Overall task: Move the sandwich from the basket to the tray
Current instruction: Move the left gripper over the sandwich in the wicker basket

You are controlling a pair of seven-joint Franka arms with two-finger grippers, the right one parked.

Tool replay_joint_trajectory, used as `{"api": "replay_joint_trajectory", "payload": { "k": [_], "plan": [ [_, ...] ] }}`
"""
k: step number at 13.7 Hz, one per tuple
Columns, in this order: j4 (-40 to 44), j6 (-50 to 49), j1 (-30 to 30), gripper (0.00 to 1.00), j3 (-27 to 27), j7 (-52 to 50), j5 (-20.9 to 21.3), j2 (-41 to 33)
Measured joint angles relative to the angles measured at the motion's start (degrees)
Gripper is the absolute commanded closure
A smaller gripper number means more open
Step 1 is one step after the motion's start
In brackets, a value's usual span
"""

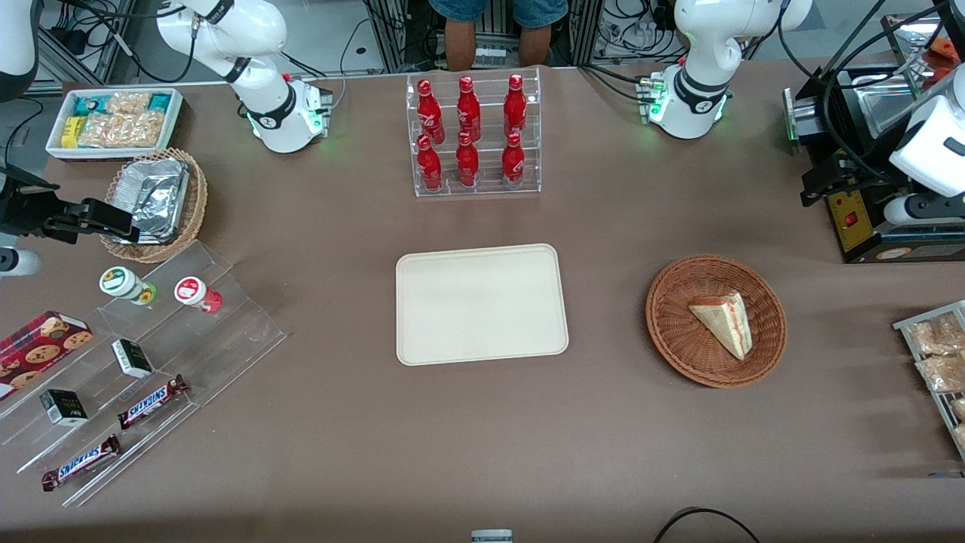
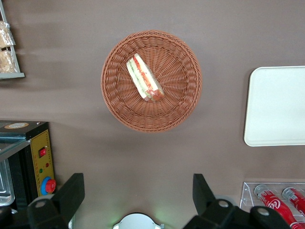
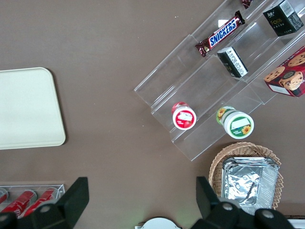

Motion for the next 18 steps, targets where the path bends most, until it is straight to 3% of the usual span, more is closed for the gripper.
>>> {"api": "replay_joint_trajectory", "payload": {
  "k": [8, 18],
  "plan": [
    [-1.1, 3.1, 0.0, 0.00, 0.0, 0.0, 0.0, 3.8],
    [-16.0, 24.7, 0.0, 0.00, 0.0, 0.0, 0.0, 11.8]
  ]
}}
